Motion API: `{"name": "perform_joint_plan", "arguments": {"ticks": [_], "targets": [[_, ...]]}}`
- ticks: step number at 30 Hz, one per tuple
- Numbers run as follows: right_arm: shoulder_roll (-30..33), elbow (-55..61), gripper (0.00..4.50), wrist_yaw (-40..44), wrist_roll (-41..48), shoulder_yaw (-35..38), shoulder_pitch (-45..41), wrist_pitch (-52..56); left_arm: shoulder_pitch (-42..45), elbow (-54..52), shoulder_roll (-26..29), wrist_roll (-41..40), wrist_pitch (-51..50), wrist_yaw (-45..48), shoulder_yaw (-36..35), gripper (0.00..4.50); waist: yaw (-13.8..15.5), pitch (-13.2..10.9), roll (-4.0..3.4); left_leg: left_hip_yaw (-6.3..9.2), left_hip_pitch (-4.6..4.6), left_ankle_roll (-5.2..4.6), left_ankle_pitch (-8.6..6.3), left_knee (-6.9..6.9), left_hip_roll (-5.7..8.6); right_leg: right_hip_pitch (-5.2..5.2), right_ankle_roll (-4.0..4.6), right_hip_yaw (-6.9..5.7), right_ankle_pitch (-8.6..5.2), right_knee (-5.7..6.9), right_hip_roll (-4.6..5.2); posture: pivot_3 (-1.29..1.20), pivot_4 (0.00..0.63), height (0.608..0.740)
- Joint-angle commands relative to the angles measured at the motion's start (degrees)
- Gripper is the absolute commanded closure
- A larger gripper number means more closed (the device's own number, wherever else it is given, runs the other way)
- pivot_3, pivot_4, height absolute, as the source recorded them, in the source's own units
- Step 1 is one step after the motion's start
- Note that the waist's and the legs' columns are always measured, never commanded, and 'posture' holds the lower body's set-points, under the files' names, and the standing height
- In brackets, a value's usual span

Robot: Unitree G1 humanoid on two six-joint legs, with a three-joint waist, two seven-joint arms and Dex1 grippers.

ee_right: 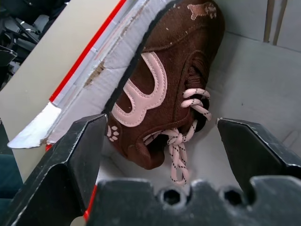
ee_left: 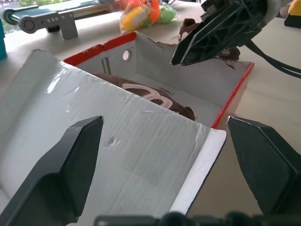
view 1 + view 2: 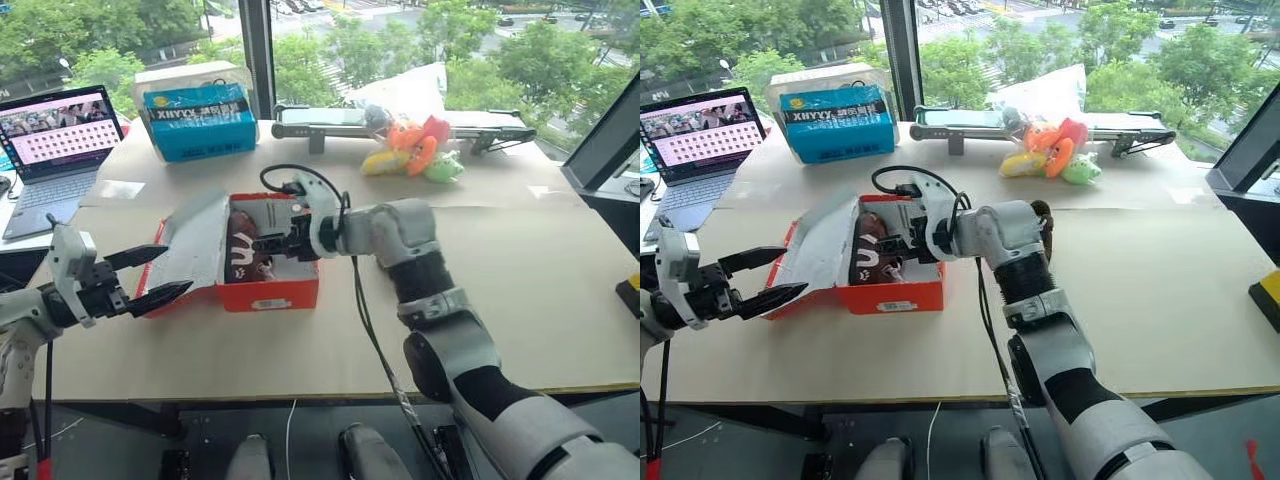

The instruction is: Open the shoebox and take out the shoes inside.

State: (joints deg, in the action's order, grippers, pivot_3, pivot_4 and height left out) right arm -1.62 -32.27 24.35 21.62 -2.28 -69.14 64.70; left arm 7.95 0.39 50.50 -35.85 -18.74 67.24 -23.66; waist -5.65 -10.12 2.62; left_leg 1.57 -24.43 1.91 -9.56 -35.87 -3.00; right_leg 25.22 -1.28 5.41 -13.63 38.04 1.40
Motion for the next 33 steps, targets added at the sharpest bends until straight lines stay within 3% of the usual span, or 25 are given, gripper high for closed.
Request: {"name": "perform_joint_plan", "arguments": {"ticks": [1,11,20,26,29,33], "targets": [[-0.86,-5.23,0.06,2.12,0.07,1.46,-4.13,-4.21,-0.23,-2.29,0.83,-0.11,0.38,-0.14,-1.36,0.0,-0.05,0.0,0.0,0.0,0.01,0.0,0.0,0.01,0.0,-0.01,0.0,0.01,0.0,0.0,-0.01,0.0,0.15,0.736],[-5.79,-23.27,0.06,4.23,-1.14,4.83,-11.47,-15.37,-0.91,-3.29,0.84,0.27,0.36,-0.5,-1.1,0.0,-0.12,-0.01,-0.01,0.0,0.0,0.0,0.0,0.0,0.0,-0.01,0.0,0.01,0.0,-0.01,0.0,0.0,0.15,0.736],[-8.22,-36.39,0.06,3.54,-12.77,-2.15,-9.63,-31.02,-0.33,-3.97,1.05,-0.08,-0.22,-0.75,-1.31,0.0,-0.16,-0.01,-0.02,0.0,0.1,0.0,0.0,0.01,0.01,-0.08,-0.14,0.01,-0.08,0.0,0.0,0.0,0.15,0.736],[-9.12,-38.87,0.06,2.9,-16.22,-3.94,-8.68,-34.37,-0.45,-4.16,1.09,0.0,-0.22,-0.92,-1.37,0.0,0.14,-0.01,-0.02,0.02,0.38,0.0,0.0,-0.01,0.0,-0.38,-0.25,-0.02,-0.16,0.0,0.02,0.0,0.15,0.736],[-9.57,-39.15,0.7,2.94,-15.9,-2.95,-8.93,-34.45,-0.26,-3.91,1.1,0.26,-0.02,-0.97,-1.17,0.0,0.21,-0.03,-0.05,0.02,0.75,0.01,0.0,-0.01,0.01,-0.81,-0.24,-0.07,-0.19,-0.08,0.06,0.0,0.15,0.736],[-9.72,-39.19,2.05,2.98,-15.71,-2.26,-9.06,-34.05,0.01,-3.65,1.1,0.48,0.16,-1.01,-0.97,0.0,0.15,-0.01,-0.06,0.02,1.01,0.01,-0.01,0.02,0.0,-1.0,-0.17,-0.06,-0.24,-0.08,0.08,0.0,0.15,0.736]]}}
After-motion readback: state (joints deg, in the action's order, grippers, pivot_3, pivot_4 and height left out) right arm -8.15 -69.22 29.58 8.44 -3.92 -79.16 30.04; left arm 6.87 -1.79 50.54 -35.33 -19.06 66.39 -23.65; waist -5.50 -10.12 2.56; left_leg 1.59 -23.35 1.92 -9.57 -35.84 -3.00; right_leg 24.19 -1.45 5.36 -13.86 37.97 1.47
